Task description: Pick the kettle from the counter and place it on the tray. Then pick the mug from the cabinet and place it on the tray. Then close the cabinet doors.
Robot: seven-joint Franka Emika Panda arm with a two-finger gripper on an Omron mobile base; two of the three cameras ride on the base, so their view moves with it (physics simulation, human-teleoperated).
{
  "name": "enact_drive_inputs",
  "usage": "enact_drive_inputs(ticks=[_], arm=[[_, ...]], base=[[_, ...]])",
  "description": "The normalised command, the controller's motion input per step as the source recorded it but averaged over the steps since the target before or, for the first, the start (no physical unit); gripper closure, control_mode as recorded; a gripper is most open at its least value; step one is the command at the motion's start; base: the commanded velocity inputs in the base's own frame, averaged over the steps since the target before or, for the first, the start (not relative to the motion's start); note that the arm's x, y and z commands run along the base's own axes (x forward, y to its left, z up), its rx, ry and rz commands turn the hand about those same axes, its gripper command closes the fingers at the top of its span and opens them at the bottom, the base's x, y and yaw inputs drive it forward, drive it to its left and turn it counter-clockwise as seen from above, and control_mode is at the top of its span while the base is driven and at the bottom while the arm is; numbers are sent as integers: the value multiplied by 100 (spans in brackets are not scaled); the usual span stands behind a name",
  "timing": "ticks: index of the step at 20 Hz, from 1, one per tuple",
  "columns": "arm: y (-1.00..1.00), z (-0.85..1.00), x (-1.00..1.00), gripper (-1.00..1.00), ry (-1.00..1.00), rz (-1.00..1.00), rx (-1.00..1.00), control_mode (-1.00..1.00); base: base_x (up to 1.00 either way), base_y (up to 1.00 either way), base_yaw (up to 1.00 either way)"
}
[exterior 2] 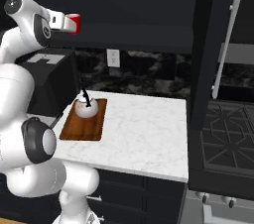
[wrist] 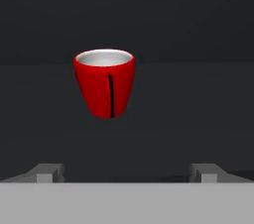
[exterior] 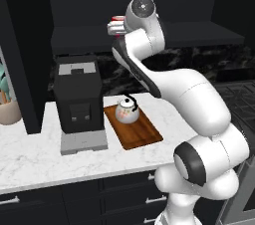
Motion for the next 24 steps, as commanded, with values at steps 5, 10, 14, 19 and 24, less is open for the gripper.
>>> enact_drive_inputs(ticks=[5,10,14,19,24], arm=[[19,0,52,-100,8,-1,9,-100],[7,0,55,-100,13,0,1,-100],[2,0,54,-100,0,0,0,-100],[0,0,41,-100,0,0,0,-100],[4,0,21,-100,0,0,0,-100]], base=[[0,0,0],[0,0,0],[0,0,0],[0,0,0],[0,0,0]])
